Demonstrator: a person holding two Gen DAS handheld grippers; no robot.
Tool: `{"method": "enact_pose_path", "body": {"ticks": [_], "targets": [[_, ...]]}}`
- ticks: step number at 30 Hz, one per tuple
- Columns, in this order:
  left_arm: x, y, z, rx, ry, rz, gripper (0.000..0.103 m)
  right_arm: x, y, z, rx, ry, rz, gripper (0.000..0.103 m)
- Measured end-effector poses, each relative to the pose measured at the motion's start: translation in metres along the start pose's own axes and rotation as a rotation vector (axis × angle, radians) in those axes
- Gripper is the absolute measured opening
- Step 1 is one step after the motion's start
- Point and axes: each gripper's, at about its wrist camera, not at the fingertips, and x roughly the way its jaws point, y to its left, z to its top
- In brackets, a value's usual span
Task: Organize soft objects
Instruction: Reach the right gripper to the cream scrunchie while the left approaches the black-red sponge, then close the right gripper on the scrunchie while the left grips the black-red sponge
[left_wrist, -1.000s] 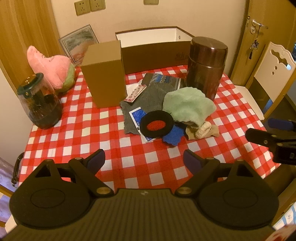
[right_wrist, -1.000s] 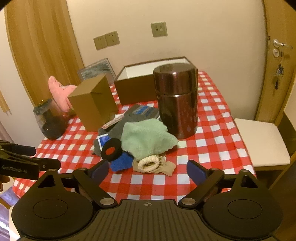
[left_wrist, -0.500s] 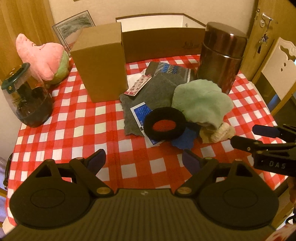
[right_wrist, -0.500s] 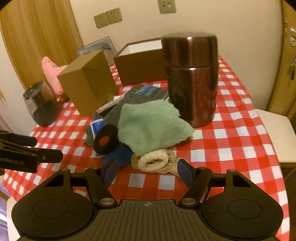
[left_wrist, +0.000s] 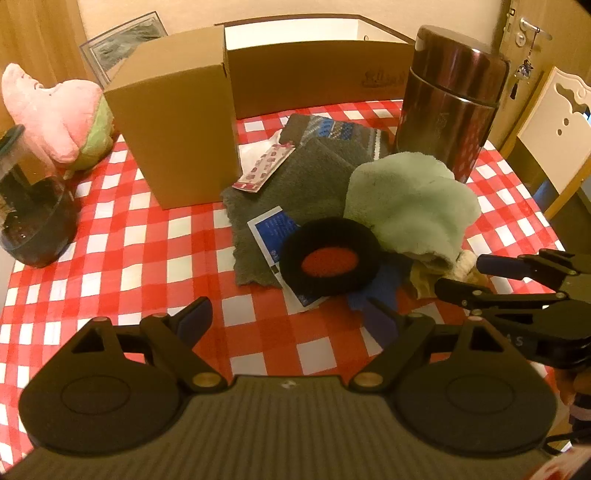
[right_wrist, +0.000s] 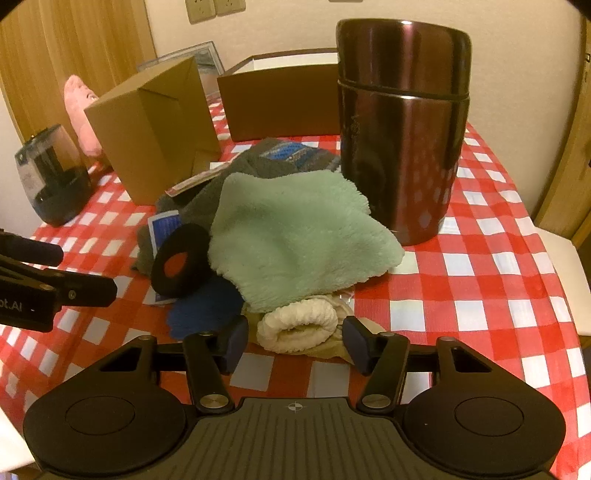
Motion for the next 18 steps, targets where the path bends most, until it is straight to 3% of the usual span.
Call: {"method": "enact_pose_path", "body": {"ticks": [2, 7, 12, 18], "targets": [[0.004, 0.001, 0.001, 0.002, 0.003, -0.006, 0.087, 0.003, 0.000, 0.000, -0.006, -0.001, -0.001, 0.055], [0.016, 0.002, 0.002, 0.012, 0.012, -0.017, 0.084, 0.004, 0.002, 0.000, -0.040, -0.004, -0.004, 0.028], [0.025, 0.002, 0.002, 0.021, 0.021, -0.036, 0.080, -0.006, 0.000, 0.002, -0.038, -0.012, 0.008, 0.009], [0.035, 0.000, 0.006, 0.046, 0.021, -0.073, 0.077, -0.022, -0.005, 0.006, -0.002, -0.034, 0.000, 0.009]]}}
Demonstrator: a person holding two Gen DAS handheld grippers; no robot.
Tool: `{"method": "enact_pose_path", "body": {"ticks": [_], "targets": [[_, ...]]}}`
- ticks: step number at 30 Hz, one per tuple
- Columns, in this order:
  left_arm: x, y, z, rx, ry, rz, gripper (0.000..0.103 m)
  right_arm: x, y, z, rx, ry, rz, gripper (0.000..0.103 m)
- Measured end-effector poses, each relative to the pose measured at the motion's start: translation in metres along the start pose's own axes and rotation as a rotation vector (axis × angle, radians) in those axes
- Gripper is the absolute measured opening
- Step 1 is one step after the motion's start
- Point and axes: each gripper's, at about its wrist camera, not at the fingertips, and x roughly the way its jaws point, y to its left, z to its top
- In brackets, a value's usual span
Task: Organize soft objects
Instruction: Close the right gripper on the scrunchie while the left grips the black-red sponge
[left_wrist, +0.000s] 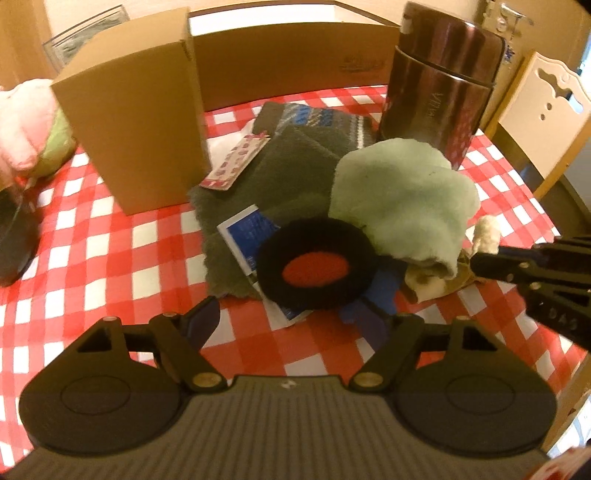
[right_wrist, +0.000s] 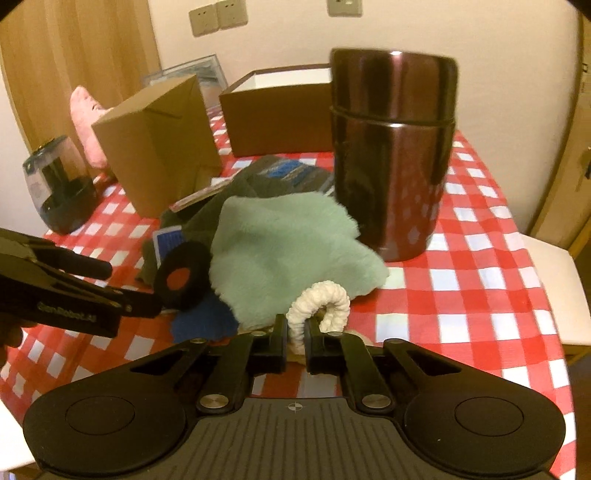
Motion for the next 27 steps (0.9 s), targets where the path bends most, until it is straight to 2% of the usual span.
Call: {"method": "enact_pose_path", "body": {"ticks": [9, 19, 27], "targets": [[0.013, -0.011, 0.009, 0.074, -0.033, -0.064, 0.078, -0.015, -0.017, 0.002, 0.092, -0.009, -0.049, 0.009], [0.033, -0.002, 0.020, 0.031, -0.047, -0.136, 0.084, -0.018, -0.025, -0.001, 0.125, 0.003, -0.085, 0.009], [0.051, 0.002, 0.020, 0.046, -0.043, -0.159, 0.086, -0.018, -0.027, -0.002, 0.147, 0.024, -0.101, 0.009]]}}
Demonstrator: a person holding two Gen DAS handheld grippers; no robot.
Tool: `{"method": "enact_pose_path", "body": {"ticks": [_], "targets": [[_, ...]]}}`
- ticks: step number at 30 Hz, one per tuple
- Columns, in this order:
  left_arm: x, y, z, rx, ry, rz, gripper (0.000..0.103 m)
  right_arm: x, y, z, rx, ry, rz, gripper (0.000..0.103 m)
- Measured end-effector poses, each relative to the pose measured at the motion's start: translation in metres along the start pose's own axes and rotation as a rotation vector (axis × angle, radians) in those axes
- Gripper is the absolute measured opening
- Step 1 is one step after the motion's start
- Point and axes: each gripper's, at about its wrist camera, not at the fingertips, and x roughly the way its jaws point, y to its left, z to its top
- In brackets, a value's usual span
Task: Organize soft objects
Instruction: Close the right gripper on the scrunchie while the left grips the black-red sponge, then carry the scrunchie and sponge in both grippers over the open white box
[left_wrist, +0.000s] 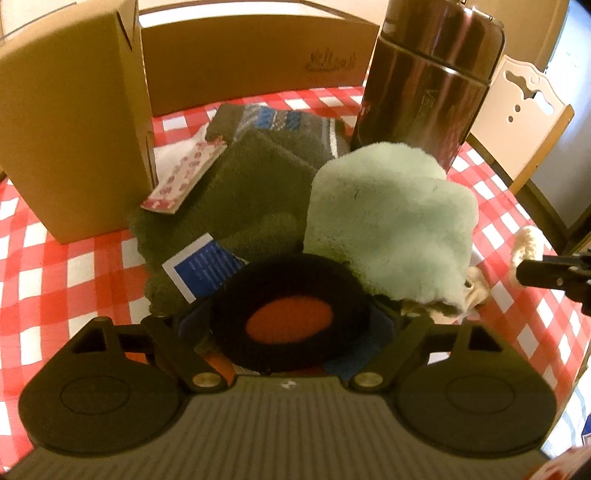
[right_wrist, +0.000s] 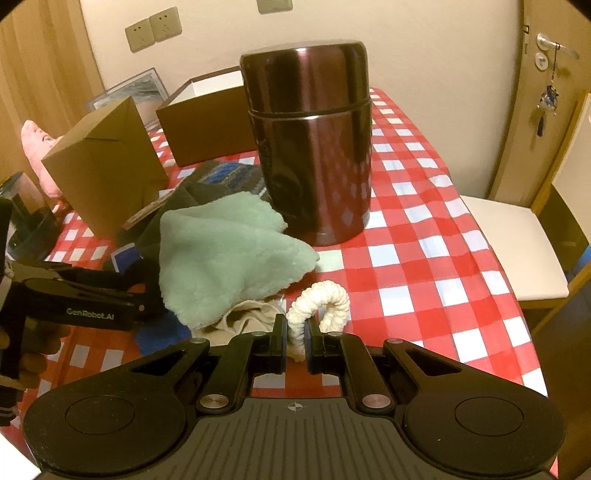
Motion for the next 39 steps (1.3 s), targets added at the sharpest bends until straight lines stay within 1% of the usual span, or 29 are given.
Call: {"method": "enact_pose_path", "body": {"ticks": [5, 9, 12, 16, 19, 25, 31, 35, 39], "targets": [[0.008, 0.004, -0.004, -0.010, 0.009, -0.017, 0.087, -0.002, 0.002, -0.003, 0.007, 0.008, -0.007, 0.009], [0.008, 0.005, -0.006, -0.001, -0.006, -0.020, 0.080, -0.007, 0.005, -0.004, 0.004, -0.003, -0.011, 0.009], [0.002, 0.005, -0.007, 0.008, -0.020, -0.033, 0.078, -0.012, 0.007, -0.004, 0.002, -0.011, -0.009, 0.009], [-0.015, 0.004, -0.010, 0.014, -0.032, -0.040, 0.078, -0.018, 0.010, -0.004, 0.005, -0.026, -0.001, 0.009], [-0.030, 0.002, -0.013, 0.021, -0.041, -0.036, 0.078, -0.023, 0.015, -0.003, -0.003, -0.039, 0.025, 0.009], [-0.064, -0.005, -0.015, 0.037, -0.064, -0.005, 0.078, -0.029, 0.026, 0.004, -0.054, -0.062, 0.115, 0.009], [-0.092, -0.022, -0.012, 0.013, -0.098, 0.029, 0.078, -0.039, 0.026, 0.016, -0.108, -0.100, 0.188, 0.009], [-0.105, -0.035, -0.008, 0.005, -0.123, 0.037, 0.078, -0.047, 0.019, 0.018, -0.095, -0.119, 0.186, 0.009], [-0.110, -0.046, -0.002, 0.036, -0.127, 0.033, 0.078, -0.057, 0.007, 0.016, -0.064, -0.141, 0.164, 0.009]]}}
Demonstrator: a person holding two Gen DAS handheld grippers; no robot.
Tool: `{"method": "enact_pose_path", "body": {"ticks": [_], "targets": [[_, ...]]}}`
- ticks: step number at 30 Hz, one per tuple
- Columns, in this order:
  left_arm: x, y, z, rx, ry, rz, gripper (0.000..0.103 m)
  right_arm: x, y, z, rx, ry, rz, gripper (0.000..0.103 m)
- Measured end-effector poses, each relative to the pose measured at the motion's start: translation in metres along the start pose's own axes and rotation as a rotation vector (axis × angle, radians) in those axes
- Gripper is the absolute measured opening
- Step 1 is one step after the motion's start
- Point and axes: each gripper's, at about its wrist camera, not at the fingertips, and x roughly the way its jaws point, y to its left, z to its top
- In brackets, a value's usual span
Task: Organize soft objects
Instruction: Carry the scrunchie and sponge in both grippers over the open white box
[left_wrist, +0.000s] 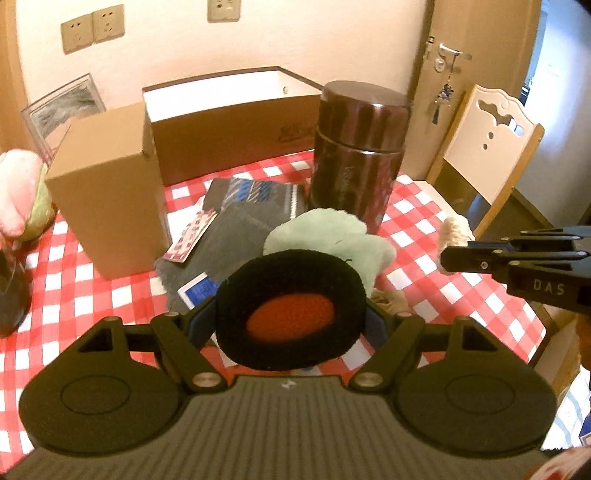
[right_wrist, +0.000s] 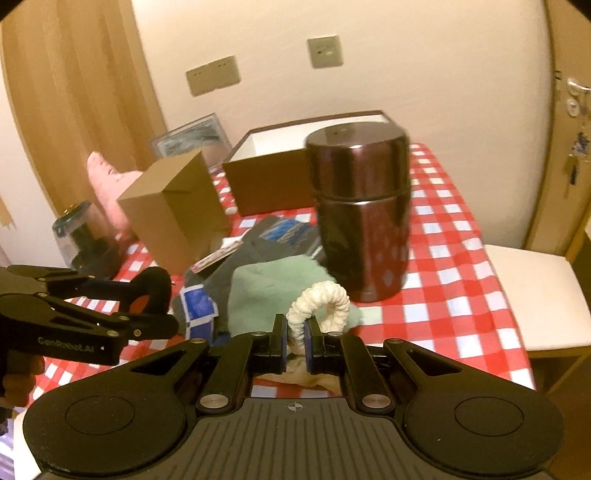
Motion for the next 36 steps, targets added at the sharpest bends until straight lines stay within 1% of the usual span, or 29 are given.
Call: {"method": "enact_pose_path", "body": {"ticks": [4, 7, 10, 12, 15, 21, 23, 27, 31, 36], "targets": [[0.001, -0.007, 0.008, 0.017, -0.010, 0.005, 0.078, -0.009, -0.018, 0.002, 0.005, -0.007, -0.004, 0.009], [0.002, -0.015, 0.015, 0.004, -0.007, 0.021, 0.078, -0.013, -0.041, 0.009, 0.006, -0.004, 0.013, 0.009], [0.007, -0.026, 0.022, -0.011, -0.013, 0.044, 0.078, -0.013, -0.066, 0.017, -0.022, -0.002, 0.031, 0.009], [0.010, -0.035, 0.026, -0.039, -0.024, 0.064, 0.078, -0.011, -0.087, 0.025, -0.046, 0.015, 0.065, 0.009], [0.017, -0.052, 0.033, -0.112, -0.034, 0.114, 0.078, -0.010, -0.119, 0.038, -0.108, 0.024, 0.117, 0.009], [0.027, -0.084, 0.047, -0.248, -0.075, 0.190, 0.078, -0.002, -0.175, 0.065, -0.170, 0.045, 0.176, 0.009], [0.028, -0.092, 0.053, -0.274, -0.081, 0.212, 0.078, 0.002, -0.187, 0.075, -0.186, 0.041, 0.193, 0.009], [0.029, -0.099, 0.067, -0.286, -0.092, 0.264, 0.078, 0.018, -0.206, 0.096, -0.190, 0.029, 0.215, 0.009], [0.029, -0.090, 0.085, -0.299, -0.116, 0.299, 0.078, 0.036, -0.213, 0.119, -0.210, 0.007, 0.227, 0.009], [0.035, -0.075, 0.113, -0.270, -0.145, 0.330, 0.078, 0.063, -0.214, 0.147, -0.248, -0.020, 0.235, 0.009]]}}
